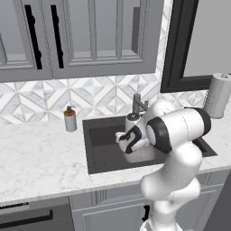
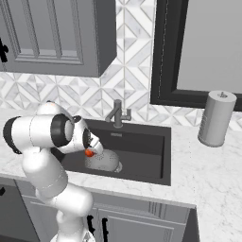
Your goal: Put the colander in the sink, put the apple in the colander, and turn on the sink faucet and pour water over the colander.
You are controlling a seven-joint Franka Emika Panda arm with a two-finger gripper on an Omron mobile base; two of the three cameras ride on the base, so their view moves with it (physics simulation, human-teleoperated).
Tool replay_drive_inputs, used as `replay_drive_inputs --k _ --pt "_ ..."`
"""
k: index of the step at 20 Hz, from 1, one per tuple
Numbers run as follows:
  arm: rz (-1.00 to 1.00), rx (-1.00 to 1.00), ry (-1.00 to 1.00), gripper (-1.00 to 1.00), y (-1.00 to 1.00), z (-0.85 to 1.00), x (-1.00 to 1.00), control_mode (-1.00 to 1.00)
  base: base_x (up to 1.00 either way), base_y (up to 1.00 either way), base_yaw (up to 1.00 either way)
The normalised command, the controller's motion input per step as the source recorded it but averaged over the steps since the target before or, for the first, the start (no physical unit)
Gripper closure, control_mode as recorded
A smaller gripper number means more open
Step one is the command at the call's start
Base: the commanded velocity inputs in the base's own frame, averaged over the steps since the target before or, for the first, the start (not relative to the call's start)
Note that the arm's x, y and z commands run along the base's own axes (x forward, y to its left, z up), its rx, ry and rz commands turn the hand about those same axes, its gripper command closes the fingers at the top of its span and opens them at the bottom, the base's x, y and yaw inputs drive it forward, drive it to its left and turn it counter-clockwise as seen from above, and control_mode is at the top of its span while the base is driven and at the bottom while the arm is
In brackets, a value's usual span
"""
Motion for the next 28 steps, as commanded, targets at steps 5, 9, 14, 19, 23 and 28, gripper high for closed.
replay_drive_inputs --k 5,9,14,19,23,28 --pt "-0.05 -0.01 0.0 1.0 -0.01 -0.3 0.08 -1.0 0.0 0.0 0.0" --pt "-0.05 0.0 0.0 1.0 -0.02 -0.31 0.0 -1.0 0.0 0.0 0.0" --pt "-0.04 0.0 0.0 1.0 -0.09 -0.2 0.0 -1.0 0.0 0.0 0.0" --pt "-0.03 0.0 0.0 1.0 -0.05 -0.17 0.0 -1.0 0.0 0.0 0.0" --pt "-0.01 0.0 0.0 1.0 0.0 -0.18 0.0 -1.0 0.0 0.0 0.0" --pt "0.0 0.0 0.0 1.0 0.0 -0.05 0.05 -1.0 0.0 0.0 0.0"
